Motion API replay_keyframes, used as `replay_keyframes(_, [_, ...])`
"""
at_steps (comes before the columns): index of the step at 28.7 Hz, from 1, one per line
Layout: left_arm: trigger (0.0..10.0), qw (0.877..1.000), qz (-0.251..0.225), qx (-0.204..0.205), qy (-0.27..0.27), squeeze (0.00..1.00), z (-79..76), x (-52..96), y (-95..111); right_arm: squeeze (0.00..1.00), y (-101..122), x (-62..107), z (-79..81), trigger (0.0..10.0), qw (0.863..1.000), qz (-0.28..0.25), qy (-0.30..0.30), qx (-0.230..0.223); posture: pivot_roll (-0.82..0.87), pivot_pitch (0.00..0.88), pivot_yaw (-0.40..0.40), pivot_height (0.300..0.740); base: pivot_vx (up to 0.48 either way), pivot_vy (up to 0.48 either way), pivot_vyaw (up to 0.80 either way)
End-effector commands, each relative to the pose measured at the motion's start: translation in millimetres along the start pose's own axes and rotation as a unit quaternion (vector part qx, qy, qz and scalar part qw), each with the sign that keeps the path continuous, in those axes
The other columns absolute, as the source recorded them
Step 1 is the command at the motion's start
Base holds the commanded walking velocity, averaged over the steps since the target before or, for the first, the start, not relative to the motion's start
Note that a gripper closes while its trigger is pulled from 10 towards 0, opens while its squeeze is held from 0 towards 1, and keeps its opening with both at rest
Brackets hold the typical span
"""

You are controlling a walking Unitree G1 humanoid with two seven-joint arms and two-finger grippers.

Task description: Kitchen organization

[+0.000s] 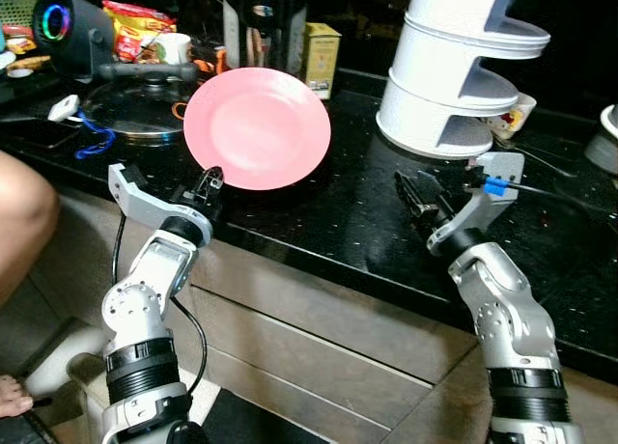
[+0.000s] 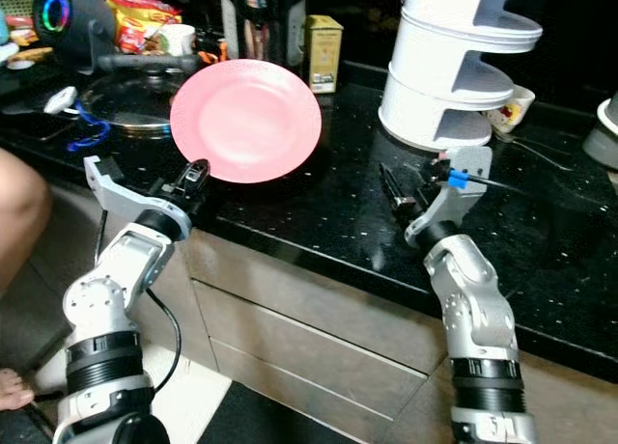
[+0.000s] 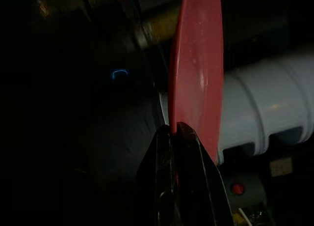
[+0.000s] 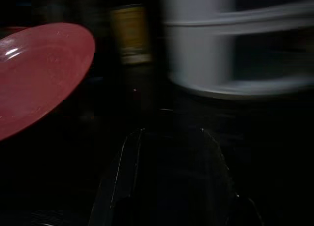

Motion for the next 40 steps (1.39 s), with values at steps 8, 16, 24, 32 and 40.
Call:
replay_keyframes(8, [10.0,0.999,0.021,0.007,-0.025,0.00,-14.0,-4.5,-14,0.00,-2,3.9,-14.3,10.0,1.000,0.001,-0.030,-0.003,-0.06,0.000,-0.066,0.740,0.000,-0.414,-0.80])
replay_keyframes(16, [10.0,0.999,0.024,0.009,-0.028,0.00,-16.0,-5.1,-16,0.00,-1,2.5,-12.0,10.0,1.000,-0.003,-0.025,0.000,-0.06,0.000,-0.067,0.740,0.000,-0.413,-0.10])
replay_keyframes(24, [10.0,0.999,0.027,0.011,-0.028,0.00,-15.9,-5.4,-18,0.00,-8,6.2,-3.1,10.0,1.000,0.015,0.007,0.024,-0.06,0.000,-0.065,0.740,0.000,-0.415,0.00])
replay_keyframes(32, [10.0,0.999,0.025,0.021,-0.016,0.00,-12.1,-8.3,-17,0.00,-11,9.9,0.2,10.0,0.999,0.021,0.022,0.036,-0.07,0.000,-0.064,0.740,0.000,-0.298,0.56])
replay_keyframes(40, [10.0,0.999,0.025,0.020,-0.011,0.00,-8.7,-10.0,-15,0.00,-12,10.4,0.0,10.0,0.999,0.026,0.025,0.035,-0.07,0.000,-0.068,0.740,0.000,0.000,0.00])
Point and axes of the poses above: a point about 5 cm out from each wrist's last joint towards the gripper, its own x axis pointing back from the gripper into the wrist, its own y axis along the axis of the wrist's last joint, z = x × y, the point moved 6 cm from there along -x, pointing out of the wrist towards the gripper, and after that the axes turned 10 degrees about -x, right-handed, at the moved point
